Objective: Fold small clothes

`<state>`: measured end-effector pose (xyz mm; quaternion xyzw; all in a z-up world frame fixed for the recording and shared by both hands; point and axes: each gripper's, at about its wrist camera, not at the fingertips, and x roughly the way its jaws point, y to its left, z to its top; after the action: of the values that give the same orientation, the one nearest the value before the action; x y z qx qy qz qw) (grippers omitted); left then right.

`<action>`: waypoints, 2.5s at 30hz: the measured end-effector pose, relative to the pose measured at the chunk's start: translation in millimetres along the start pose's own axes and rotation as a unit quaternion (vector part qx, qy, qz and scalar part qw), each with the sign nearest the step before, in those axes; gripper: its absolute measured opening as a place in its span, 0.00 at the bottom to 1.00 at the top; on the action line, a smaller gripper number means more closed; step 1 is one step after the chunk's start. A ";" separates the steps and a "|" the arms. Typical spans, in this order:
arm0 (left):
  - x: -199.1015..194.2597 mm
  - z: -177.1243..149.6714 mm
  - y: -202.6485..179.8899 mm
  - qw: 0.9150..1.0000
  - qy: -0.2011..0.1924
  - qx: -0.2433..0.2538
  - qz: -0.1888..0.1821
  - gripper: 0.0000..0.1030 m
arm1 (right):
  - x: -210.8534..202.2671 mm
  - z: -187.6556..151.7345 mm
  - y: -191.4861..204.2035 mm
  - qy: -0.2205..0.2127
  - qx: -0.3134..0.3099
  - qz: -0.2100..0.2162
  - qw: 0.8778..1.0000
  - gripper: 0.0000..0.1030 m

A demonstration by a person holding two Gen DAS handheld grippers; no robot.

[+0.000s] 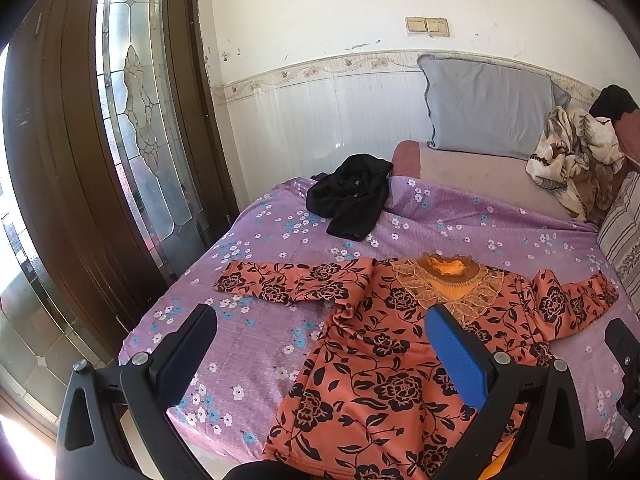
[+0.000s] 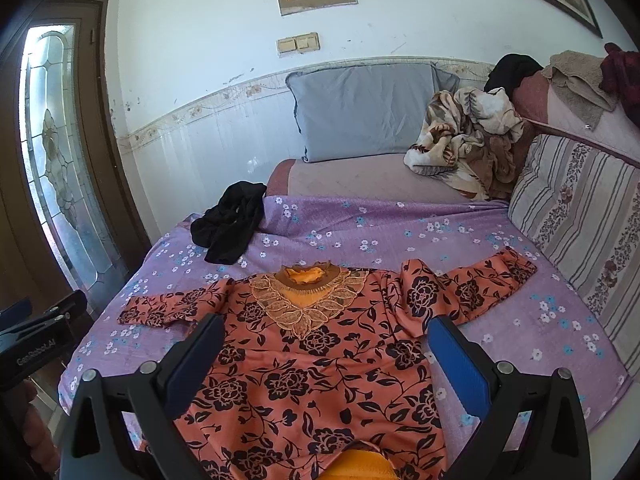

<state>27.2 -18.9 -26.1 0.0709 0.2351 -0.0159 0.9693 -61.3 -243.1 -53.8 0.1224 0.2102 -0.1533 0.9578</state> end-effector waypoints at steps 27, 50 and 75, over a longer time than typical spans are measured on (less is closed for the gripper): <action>263.5 -119.2 -157.1 0.946 0.297 0.024 -0.126 1.00 | 279.7 -42.0 -422.6 0.047 0.522 -0.028 0.851 0.76; 285.6 -84.7 -118.2 0.973 0.226 0.020 -0.035 1.00 | 284.9 58.9 -221.8 0.017 0.271 0.238 0.933 0.15; 302.3 -64.8 -110.5 0.954 0.229 -0.054 -0.184 1.00 | 259.6 -3.3 -165.3 0.067 0.250 0.172 0.950 0.67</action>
<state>259.5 -118.0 -235.9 -0.0241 0.4606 -0.1644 0.8719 104.9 -457.6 -199.0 0.4025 0.2046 -0.0258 0.8919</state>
